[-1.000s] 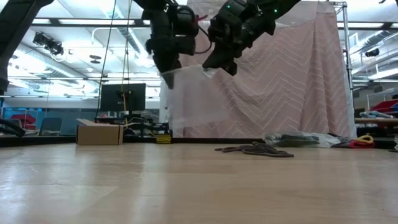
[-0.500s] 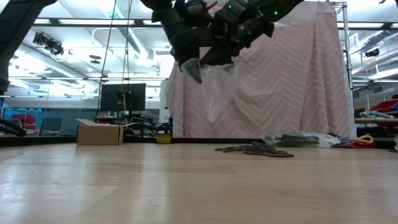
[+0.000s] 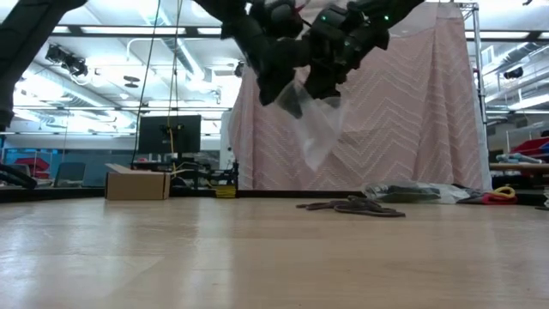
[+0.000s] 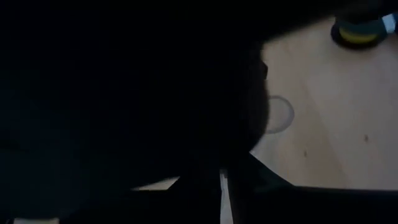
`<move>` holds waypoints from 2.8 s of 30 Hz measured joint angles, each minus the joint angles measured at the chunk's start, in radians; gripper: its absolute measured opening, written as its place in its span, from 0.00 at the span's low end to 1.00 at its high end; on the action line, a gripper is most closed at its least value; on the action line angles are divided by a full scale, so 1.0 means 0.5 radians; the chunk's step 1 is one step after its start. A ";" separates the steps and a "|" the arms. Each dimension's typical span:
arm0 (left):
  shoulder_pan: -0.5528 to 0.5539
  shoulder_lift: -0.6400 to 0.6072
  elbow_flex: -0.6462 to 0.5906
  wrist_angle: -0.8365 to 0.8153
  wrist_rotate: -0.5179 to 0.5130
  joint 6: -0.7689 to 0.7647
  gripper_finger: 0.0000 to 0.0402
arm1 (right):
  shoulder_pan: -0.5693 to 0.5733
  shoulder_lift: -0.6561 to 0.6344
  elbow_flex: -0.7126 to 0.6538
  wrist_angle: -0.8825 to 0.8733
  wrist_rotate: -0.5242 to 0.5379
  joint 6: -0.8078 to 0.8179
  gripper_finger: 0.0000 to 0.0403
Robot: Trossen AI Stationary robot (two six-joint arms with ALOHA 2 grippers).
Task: Sort rubber bands
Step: Open the transparent zip bag, then put the black rubber band into the transparent zip bag
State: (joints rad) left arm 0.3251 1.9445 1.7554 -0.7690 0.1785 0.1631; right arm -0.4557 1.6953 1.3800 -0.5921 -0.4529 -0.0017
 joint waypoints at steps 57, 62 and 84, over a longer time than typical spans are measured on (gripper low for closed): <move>0.100 -0.243 -0.206 -0.660 -0.257 0.181 0.20 | -0.044 -0.389 -0.820 0.677 0.141 0.490 0.00; 0.109 -0.368 -0.350 -0.470 -0.266 0.176 0.15 | -0.010 -0.389 -0.820 0.683 0.130 0.470 0.00; 0.031 -0.257 -0.426 0.085 0.137 0.022 0.01 | -0.033 -0.379 -0.820 0.848 0.045 0.567 0.00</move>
State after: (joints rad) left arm 0.3405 1.8162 1.5423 -0.7263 0.2471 0.1740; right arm -0.4724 1.5059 0.9703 -0.1678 -0.4303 0.2817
